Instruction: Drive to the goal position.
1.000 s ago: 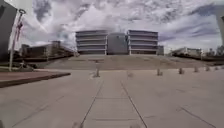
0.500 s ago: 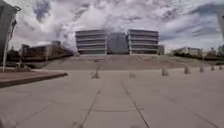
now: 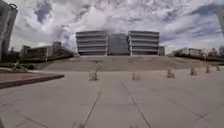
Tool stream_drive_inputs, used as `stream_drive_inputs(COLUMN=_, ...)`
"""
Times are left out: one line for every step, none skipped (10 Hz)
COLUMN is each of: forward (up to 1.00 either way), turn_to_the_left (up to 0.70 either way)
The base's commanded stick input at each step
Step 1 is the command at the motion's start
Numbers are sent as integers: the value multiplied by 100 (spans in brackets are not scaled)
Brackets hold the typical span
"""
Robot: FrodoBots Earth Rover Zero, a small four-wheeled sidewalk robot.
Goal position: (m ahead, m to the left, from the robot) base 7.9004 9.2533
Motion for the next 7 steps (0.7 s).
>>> stream_drive_inputs(forward=100, turn_to_the_left=0)
stream_drive_inputs(forward=100, turn_to_the_left=0)
stream_drive_inputs(forward=100, turn_to_the_left=0)
stream_drive_inputs(forward=100, turn_to_the_left=-8)
stream_drive_inputs(forward=100, turn_to_the_left=-27)
stream_drive_inputs(forward=100, turn_to_the_left=-40)
stream_drive_inputs(forward=100, turn_to_the_left=-26)
